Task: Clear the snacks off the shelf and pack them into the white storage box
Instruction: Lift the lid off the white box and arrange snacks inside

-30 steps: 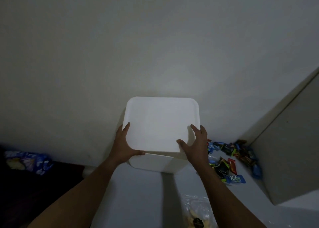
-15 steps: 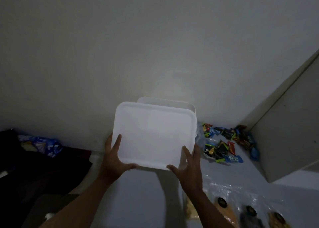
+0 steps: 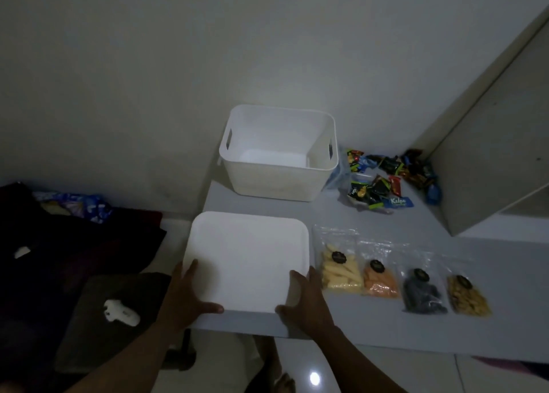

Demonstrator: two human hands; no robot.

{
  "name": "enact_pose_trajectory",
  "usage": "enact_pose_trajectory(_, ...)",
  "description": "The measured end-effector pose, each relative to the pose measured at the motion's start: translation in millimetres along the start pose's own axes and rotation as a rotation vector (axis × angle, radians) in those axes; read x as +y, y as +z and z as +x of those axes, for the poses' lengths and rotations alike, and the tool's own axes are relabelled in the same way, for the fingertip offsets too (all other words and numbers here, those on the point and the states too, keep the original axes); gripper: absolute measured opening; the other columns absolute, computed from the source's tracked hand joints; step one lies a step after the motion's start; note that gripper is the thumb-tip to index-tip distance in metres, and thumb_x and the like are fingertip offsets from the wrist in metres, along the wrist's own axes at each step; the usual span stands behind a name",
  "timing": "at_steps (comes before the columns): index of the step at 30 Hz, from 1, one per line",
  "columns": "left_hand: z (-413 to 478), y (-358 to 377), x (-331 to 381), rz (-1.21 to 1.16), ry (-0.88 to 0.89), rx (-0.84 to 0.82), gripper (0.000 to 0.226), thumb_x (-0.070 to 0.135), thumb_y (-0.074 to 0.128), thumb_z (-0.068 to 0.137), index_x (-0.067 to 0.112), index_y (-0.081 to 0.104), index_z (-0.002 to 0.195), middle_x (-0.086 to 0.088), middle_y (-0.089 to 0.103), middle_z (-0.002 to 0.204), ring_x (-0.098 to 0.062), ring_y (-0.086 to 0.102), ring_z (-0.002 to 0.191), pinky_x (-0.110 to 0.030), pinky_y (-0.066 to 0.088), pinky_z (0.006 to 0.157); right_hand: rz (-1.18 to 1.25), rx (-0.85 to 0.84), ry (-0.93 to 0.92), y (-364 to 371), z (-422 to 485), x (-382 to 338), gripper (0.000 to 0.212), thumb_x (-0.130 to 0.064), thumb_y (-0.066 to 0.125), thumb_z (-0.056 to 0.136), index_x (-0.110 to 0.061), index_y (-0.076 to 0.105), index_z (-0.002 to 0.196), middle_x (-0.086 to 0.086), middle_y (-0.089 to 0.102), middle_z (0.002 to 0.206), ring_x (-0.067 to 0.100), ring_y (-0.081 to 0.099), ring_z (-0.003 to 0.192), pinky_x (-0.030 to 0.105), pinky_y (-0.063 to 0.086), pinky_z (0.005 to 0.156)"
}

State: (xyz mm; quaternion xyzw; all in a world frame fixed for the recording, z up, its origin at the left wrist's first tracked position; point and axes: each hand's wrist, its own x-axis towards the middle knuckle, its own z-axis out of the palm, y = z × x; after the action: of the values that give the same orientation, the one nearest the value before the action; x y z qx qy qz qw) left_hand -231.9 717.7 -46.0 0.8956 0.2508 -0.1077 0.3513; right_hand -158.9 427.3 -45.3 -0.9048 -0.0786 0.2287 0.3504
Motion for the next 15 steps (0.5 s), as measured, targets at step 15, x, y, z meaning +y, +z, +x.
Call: enact_pose_trajectory(15,-5.6,14.5,5.5,0.223,-0.021,-0.02,0.107,0.053,0.082,0.066,0.024,0.026,0.152,-0.005,0.005,0.162,-0.026,0.011,0.148,-0.042,0.023,0.119,-0.091,-0.026,0.029,14.9,-4.4,19.4,0.075,-0.035,0.076,0.08,-0.011,0.043,0.142,0.008,0.016,0.158,0.026,0.035,0.141,0.033,0.038,0.11)
